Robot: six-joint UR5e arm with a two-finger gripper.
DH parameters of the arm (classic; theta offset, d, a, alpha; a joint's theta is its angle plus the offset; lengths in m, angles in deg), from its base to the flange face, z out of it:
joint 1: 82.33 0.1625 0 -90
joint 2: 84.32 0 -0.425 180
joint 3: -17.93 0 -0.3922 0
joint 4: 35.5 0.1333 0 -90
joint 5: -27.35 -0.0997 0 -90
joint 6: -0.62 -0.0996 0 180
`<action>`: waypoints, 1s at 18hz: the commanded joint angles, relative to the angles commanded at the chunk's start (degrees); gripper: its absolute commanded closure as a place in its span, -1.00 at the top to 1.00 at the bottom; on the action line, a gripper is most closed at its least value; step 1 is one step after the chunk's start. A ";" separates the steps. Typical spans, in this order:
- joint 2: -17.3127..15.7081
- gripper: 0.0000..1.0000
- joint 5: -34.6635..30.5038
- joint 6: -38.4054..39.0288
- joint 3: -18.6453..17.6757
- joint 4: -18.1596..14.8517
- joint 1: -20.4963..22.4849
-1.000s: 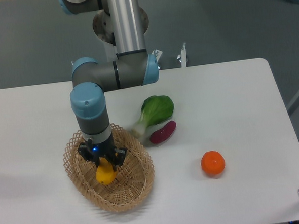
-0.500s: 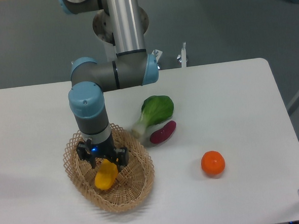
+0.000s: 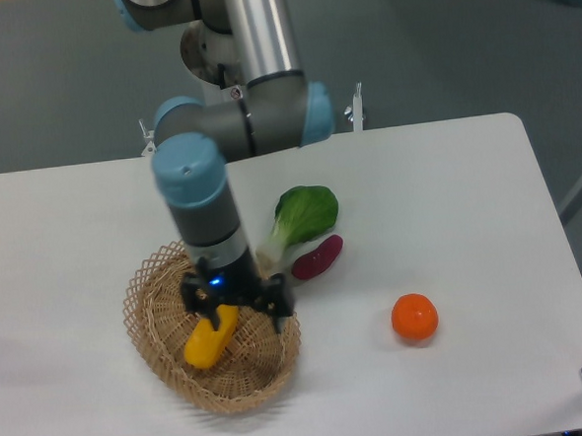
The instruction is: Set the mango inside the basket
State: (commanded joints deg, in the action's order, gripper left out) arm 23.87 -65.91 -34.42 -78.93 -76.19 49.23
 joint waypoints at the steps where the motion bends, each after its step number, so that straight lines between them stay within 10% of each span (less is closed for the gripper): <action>1: -0.35 1.00 0.44 -2.46 0.00 0.00 1.23; 5: -2.72 1.00 3.34 -12.75 0.44 -3.50 7.82; 13: -5.54 1.00 4.22 -34.98 7.99 -25.64 16.88; 18: -6.77 1.00 6.86 -38.43 8.26 -26.98 19.35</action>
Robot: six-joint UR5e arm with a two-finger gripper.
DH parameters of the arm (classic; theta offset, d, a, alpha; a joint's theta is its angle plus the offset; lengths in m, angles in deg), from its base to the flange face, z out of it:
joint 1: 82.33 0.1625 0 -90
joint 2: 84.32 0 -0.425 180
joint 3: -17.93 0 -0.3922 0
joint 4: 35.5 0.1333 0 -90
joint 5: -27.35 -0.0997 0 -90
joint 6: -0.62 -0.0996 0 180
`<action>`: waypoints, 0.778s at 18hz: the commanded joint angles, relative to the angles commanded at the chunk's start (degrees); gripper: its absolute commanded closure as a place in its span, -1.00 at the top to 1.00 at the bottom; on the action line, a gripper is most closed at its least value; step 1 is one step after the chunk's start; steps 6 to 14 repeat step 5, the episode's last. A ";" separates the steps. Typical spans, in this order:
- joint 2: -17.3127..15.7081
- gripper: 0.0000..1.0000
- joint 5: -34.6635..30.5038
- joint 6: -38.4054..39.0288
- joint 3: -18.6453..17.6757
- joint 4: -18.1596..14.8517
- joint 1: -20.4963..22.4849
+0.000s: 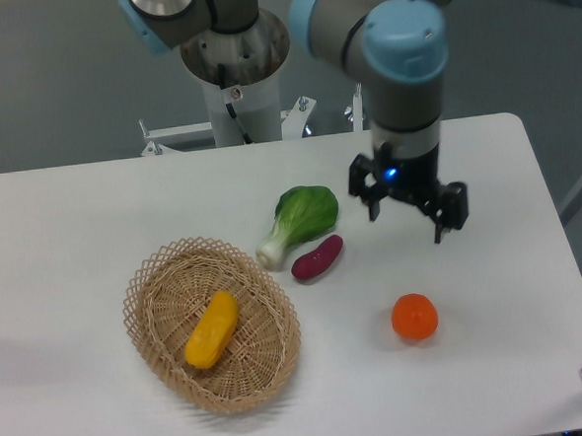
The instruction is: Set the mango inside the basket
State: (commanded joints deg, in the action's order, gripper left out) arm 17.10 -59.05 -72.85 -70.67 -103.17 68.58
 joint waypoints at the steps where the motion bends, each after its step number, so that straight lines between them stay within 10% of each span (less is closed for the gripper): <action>1: 0.00 1.00 0.09 -0.79 -0.09 -0.26 0.26; 14: -0.09 1.00 0.35 -1.41 0.00 -0.53 0.79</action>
